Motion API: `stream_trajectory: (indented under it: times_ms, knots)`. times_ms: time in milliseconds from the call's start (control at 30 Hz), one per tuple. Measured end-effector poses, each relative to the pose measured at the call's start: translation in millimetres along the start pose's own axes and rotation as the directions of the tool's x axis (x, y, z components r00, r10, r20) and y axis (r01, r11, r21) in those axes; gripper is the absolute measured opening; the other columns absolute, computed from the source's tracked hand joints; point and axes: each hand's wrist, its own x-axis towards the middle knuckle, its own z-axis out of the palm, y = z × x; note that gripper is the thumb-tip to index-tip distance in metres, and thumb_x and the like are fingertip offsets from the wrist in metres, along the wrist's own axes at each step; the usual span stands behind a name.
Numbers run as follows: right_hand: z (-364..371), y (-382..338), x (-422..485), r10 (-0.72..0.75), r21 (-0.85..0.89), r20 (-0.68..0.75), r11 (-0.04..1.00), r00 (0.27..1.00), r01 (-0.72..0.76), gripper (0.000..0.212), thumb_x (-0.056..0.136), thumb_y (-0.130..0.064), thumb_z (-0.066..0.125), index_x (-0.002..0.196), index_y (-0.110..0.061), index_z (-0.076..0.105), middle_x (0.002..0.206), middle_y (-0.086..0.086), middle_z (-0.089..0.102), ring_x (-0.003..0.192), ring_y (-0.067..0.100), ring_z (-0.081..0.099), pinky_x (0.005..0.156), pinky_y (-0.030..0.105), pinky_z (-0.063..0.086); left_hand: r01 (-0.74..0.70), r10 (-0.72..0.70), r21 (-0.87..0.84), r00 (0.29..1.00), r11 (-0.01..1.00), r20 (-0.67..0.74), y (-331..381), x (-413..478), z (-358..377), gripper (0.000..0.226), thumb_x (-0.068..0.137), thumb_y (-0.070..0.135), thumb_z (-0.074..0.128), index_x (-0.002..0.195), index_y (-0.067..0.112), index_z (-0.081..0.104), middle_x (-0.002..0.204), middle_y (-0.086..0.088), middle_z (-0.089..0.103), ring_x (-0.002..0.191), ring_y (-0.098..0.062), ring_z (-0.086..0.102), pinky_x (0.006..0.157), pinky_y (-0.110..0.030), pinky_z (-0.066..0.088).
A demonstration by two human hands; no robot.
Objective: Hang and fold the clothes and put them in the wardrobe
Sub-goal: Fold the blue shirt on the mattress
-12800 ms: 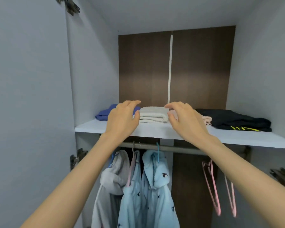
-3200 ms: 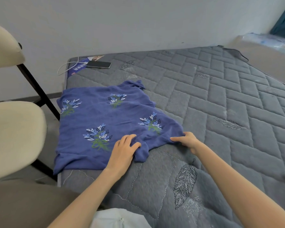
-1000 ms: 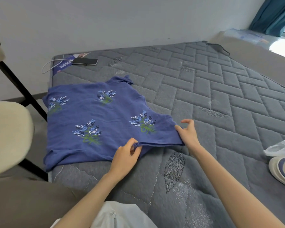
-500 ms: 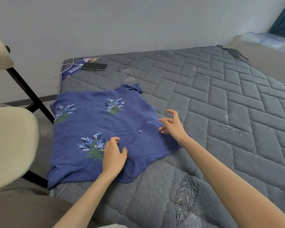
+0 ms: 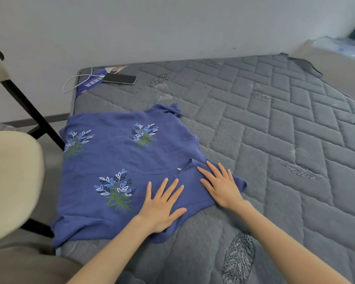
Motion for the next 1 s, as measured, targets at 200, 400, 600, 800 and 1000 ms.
stream_trajectory:
  times_ms: [200,400,600,800,1000]
  knots:
    - [-23.2,-14.3,38.2,0.194,0.376,-0.242,0.922,0.951,-0.093,0.032,0.100,-0.024,0.041,0.129,-0.018,0.053,0.132,0.004,0.054,0.120,0.027,0.046,0.098,0.040,0.037,0.092,-0.097,-0.199,0.995,0.976,-0.017,-19.6,22.0,-31.7,0.102,0.055,0.079,-0.029,0.147,0.038,-0.011,0.154,0.014,-0.024,0.141,-0.012,-0.026,0.112,-0.052,-0.013]
    - [-36.1,-29.0,112.0,0.393,0.628,0.019,0.711,0.919,-0.317,0.049,0.098,-0.030,0.043,0.143,-0.013,0.037,0.144,0.007,0.045,0.132,0.029,0.038,0.109,0.047,0.030,0.233,-0.218,-0.244,0.972,0.941,0.086,-51.7,46.6,-60.2,0.058,0.097,0.055,0.016,0.146,0.041,-0.012,0.154,0.007,-0.027,0.141,-0.021,-0.028,0.113,-0.053,-0.011]
    - [-43.3,-31.3,162.9,0.346,0.738,0.225,0.550,0.911,-0.391,0.045,0.093,-0.037,0.054,0.129,-0.011,0.047,0.129,0.008,0.054,0.115,0.025,0.054,0.098,0.038,0.044,0.257,-0.240,-0.266,0.966,0.929,0.096,-84.0,66.1,-78.0,0.056,0.099,0.050,0.019,0.148,0.040,-0.007,0.155,0.006,-0.023,0.142,-0.022,-0.024,0.115,-0.052,-0.006]
    - [-66.8,-34.9,184.9,0.253,0.814,0.440,0.293,0.862,-0.501,0.043,0.095,-0.048,0.048,0.106,-0.008,0.063,0.097,0.002,0.061,0.085,0.018,0.057,0.066,0.027,0.045,0.291,-0.277,-0.316,0.957,0.903,0.089,-98.6,84.2,-80.0,0.055,0.100,0.047,0.021,0.149,0.038,-0.002,0.158,0.004,-0.015,0.144,-0.021,-0.017,0.117,-0.049,0.005]
    - [-62.1,-25.6,193.4,0.472,0.967,0.251,-0.156,0.845,-0.201,0.011,0.086,-0.013,0.068,0.095,-0.017,0.063,0.077,0.002,0.060,0.064,0.012,0.054,0.054,0.021,0.046,0.316,-0.307,-0.357,0.948,0.879,0.081,-106.0,93.0,-75.5,0.054,0.100,0.046,0.022,0.150,0.036,0.003,0.158,0.002,-0.008,0.146,-0.020,-0.011,0.118,-0.047,0.009]
